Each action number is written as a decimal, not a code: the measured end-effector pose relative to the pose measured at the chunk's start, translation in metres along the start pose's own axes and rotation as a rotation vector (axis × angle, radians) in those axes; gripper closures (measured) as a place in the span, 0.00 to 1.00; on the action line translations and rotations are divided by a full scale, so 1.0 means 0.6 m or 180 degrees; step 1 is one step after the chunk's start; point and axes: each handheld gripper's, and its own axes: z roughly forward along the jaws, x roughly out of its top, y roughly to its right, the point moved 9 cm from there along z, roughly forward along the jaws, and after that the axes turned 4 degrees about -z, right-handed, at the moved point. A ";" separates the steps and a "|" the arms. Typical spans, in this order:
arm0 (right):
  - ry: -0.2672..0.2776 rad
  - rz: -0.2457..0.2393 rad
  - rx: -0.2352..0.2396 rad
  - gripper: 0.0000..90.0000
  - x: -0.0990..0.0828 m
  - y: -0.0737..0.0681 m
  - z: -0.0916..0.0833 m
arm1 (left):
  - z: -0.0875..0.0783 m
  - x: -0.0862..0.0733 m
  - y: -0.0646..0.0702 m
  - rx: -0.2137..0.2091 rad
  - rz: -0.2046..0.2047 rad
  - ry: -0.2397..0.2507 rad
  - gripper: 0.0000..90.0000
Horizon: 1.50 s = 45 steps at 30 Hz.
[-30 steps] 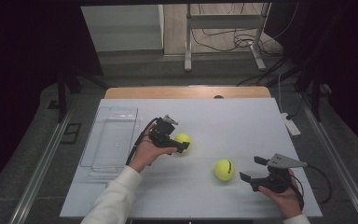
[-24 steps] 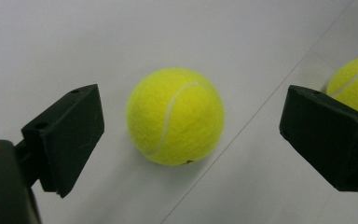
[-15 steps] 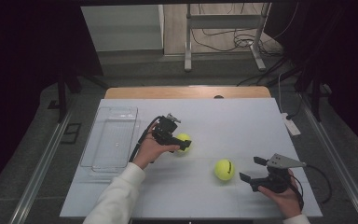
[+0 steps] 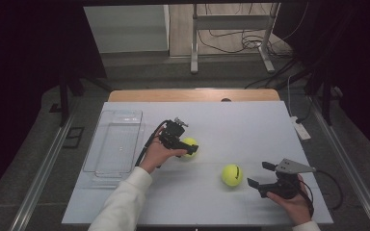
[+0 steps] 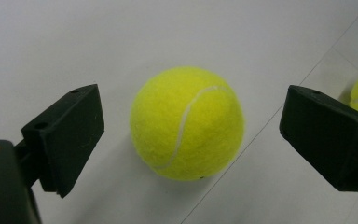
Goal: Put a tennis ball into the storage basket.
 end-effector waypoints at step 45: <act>-0.0005 0.0000 -0.0011 0.12 -0.001 0.002 -0.001 | 0.020 -0.008 0.010 0.0073 0.0157 -0.0063 0.30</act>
